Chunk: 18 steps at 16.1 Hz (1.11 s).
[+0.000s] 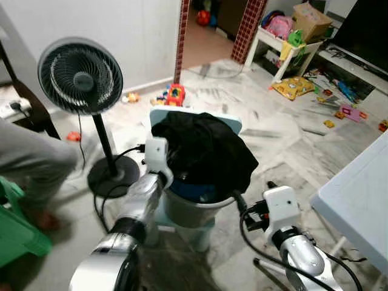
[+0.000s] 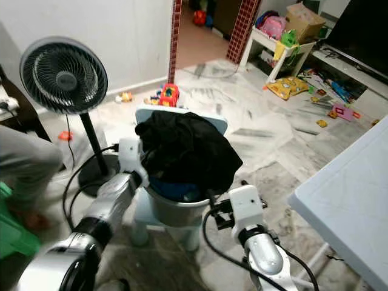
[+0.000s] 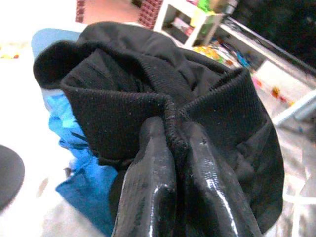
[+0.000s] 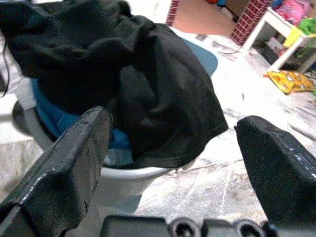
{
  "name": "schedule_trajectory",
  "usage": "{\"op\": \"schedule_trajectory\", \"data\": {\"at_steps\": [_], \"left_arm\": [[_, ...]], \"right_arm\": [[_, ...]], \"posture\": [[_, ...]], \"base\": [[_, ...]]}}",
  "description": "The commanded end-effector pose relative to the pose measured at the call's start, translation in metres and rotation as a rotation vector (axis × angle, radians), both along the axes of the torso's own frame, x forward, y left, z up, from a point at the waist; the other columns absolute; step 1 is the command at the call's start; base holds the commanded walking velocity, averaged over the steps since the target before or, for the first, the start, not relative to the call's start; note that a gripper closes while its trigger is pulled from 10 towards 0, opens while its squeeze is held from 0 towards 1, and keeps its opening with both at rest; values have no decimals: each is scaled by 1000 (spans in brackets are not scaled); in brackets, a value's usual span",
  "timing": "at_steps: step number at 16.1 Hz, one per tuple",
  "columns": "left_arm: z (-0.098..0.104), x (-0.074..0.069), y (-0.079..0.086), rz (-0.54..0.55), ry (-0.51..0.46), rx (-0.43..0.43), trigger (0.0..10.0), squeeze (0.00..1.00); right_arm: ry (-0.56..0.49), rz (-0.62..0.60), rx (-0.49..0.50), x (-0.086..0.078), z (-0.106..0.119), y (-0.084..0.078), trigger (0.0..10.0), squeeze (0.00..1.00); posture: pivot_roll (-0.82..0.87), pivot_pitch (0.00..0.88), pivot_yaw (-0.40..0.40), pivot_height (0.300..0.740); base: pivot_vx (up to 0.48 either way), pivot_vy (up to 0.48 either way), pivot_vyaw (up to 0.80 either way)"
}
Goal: Hang hanger
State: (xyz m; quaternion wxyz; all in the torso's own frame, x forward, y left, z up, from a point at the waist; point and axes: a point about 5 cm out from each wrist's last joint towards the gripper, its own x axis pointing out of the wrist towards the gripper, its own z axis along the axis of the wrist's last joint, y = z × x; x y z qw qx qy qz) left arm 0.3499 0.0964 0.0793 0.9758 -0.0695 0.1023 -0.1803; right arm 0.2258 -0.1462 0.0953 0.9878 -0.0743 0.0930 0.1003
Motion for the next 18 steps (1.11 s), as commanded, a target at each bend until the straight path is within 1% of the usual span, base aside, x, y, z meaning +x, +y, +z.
{"op": "schedule_trajectory", "data": {"at_steps": [1, 2, 4, 5, 6, 7, 9, 10, 12, 13, 14, 15, 16, 17, 18], "left_arm": [[5, 0, -5, -53, -25, 17, 0, 0], [3, -3, 1, -76, -36, 80, 0, 0], [4, -7, 6, -107, -85, 133, 0, 0], [2, -11, 8, -116, -88, 156, 0, 0], [-1, -15, 8, -132, -92, 181, 0, 0], [-3, -20, 8, -149, -99, 195, 0, 0], [-12, -31, 6, -177, -84, 194, 78, 0], [-18, -37, 7, -194, -82, 198, 0, 0], [-17, -39, 4, -212, -100, 212, 392, 0], [-16, -38, 2, -212, -104, 207, 0, 0], [-15, -39, 1, -210, -102, 199, 0, 0], [-15, -40, 1, -216, -102, 203, 941, 0], [-17, -41, 1, -229, -103, 211, 2627, 0], [-22, -45, 0, -262, -74, 198, 3255, 0], [-20, -47, -2, -284, -78, 189, 7451, 0]], "right_arm": [[-9, -32, 6, 1, 0, -5, 10000, 0], [-25, -71, 66, 4, 1, -5, 10000, 0], [-64, -126, 143, 7, 8, -6, 10000, 0], [-79, -164, 183, 8, 10, -7, 10000, 0], [-87, -232, 231, 8, 8, -13, 10000, 0], [-76, -300, 286, 7, 4, -18, 10000, 0], [-47, -384, 362, 1, -6, -28, 10000, 0], [-46, -388, 375, 0, -6, -32, 10000, 0], [-59, -411, 353, 0, -6, -42, 10000, 0], [-66, -426, 348, 0, -5, -46, 10000, 0], [-63, -440, 350, -2, -5, -48, 10000, 0], [-59, -443, 347, -3, -6, -48, 10000, 0], [-58, -441, 338, -6, -6, -47, 10000, 0], [-58, -440, 329, -13, -7, -45, 10000, 0], [-53, -441, 324, -17, -9, -43, 10000, 0]], "posture": [[43, 2, -99, 740], [58, 0, -90, 740], [80, 0, -79, 740], [85, 0, -74, 740], [90, 0, -72, 740], [95, 0, -71, 740], [98, 0, -68, 740], [92, 0, -64, 740], [87, 0, -62, 740], [80, 0, -59, 740], [66, 0, -53, 740], [41, 0, -40, 740], [33, 0, -38, 740], [21, 0, -33, 740], [18, 0, -36, 740]], "base": [[0, 0, 0], [0, 0, 0], [0, 0, 0], [0, 0, 0], [0, 0, 0], [0, 0, 0], [0, 0, 0], [0, 0, 0], [0, 0, 0], [0, 0, 0], [0, 0, 0], [0, 0, 0], [0, 0, 0], [0, 0, 0], [0, 0, -800]]}}
